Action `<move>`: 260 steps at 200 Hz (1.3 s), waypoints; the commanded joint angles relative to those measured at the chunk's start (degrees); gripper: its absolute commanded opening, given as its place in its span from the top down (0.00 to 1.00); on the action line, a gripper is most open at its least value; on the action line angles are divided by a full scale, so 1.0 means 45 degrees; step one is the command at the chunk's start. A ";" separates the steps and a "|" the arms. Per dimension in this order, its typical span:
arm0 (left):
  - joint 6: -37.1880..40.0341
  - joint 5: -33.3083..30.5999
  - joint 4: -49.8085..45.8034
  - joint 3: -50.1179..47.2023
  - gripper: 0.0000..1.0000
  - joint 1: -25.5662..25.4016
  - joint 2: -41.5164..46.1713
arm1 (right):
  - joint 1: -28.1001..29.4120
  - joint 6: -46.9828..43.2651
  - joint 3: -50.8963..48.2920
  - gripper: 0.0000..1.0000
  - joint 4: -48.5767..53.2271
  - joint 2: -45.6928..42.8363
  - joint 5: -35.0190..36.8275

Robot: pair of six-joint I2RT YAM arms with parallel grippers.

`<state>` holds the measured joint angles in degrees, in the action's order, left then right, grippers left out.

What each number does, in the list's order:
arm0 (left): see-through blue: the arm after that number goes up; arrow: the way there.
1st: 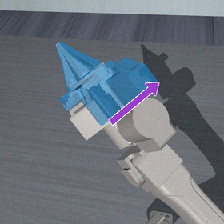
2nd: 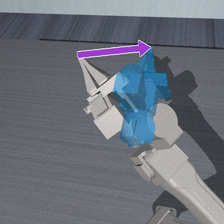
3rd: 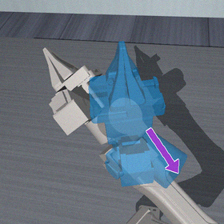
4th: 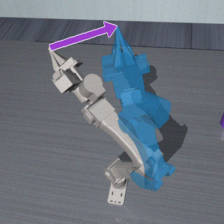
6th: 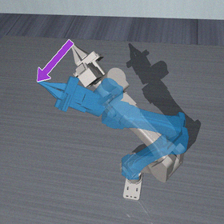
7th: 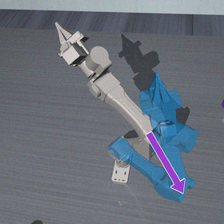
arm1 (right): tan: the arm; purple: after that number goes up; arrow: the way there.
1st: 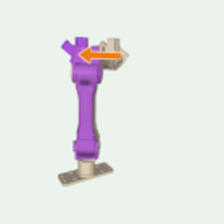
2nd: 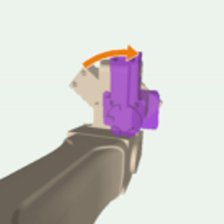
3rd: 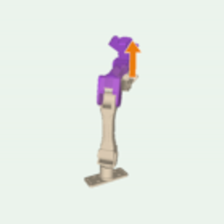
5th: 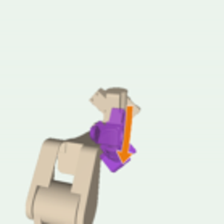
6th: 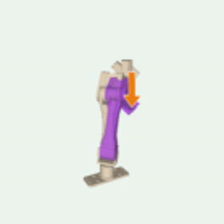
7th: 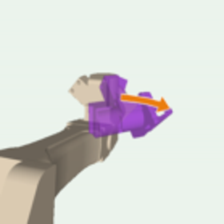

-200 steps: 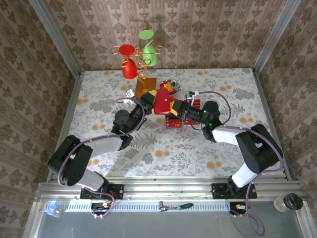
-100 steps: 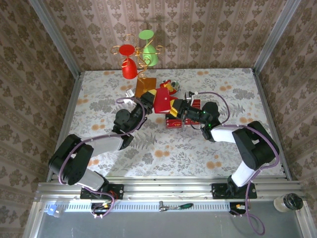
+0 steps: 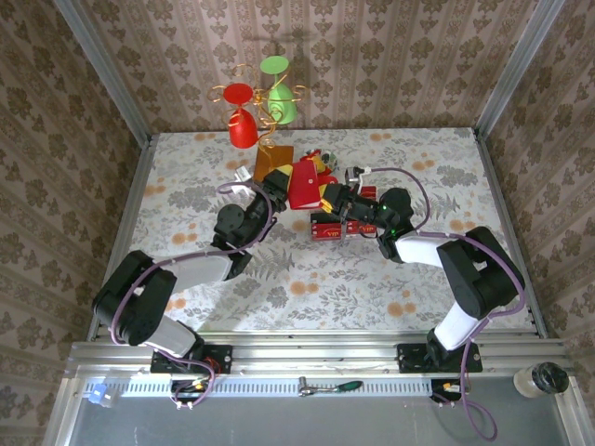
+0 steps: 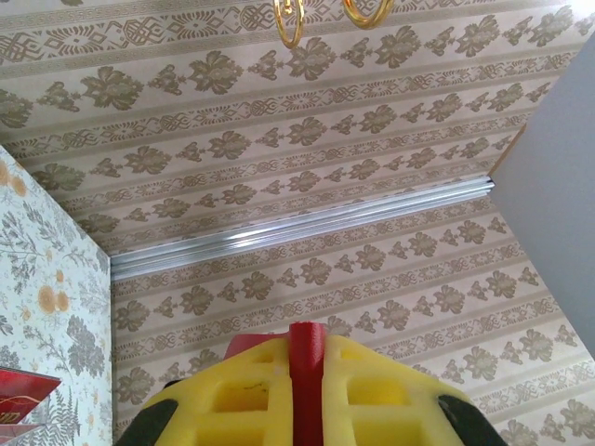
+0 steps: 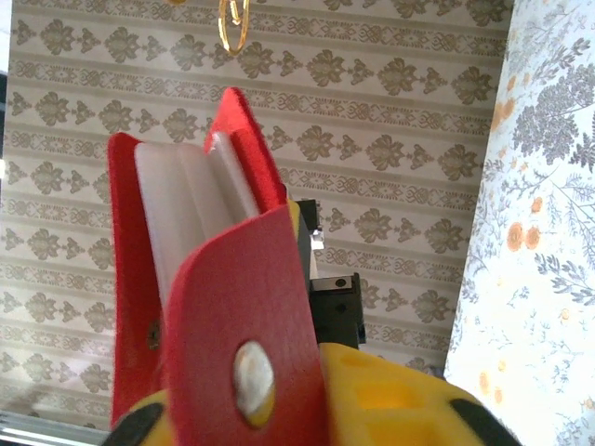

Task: Put the credit cards into the card holder
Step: Open the card holder at the center of the table.

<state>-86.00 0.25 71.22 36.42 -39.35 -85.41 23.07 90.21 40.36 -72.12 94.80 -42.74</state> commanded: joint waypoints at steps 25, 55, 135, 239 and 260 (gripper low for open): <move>-0.0104 0.0005 0.0677 0.0339 1.00 -0.0171 -0.0094 | 0.0049 0.0008 0.0343 1.00 -0.0609 -0.0519 -0.0424; 0.0198 0.0090 0.0623 0.0016 0.77 -0.0050 -0.0043 | -0.0039 -0.0008 0.0073 1.00 -0.0593 -0.0592 -0.0347; 0.1452 0.0517 0.0358 -0.2553 0.30 0.0769 0.0757 | -0.0166 -0.0457 -0.1142 1.00 -0.0384 -0.0930 -0.0326; 0.9764 0.1107 -1.7399 0.2561 0.10 0.0993 0.5136 | -0.0090 -0.1497 -0.3024 1.00 -0.0100 -0.0868 -0.0229; 1.1338 0.0611 -2.0009 0.4356 0.00 0.0445 0.3994 | 0.0020 -0.1661 -0.3214 1.00 -0.0068 -0.0755 -0.0210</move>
<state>-49.52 5.39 6.50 49.25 -35.07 -63.00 22.68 85.43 26.59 -71.44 92.29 -42.98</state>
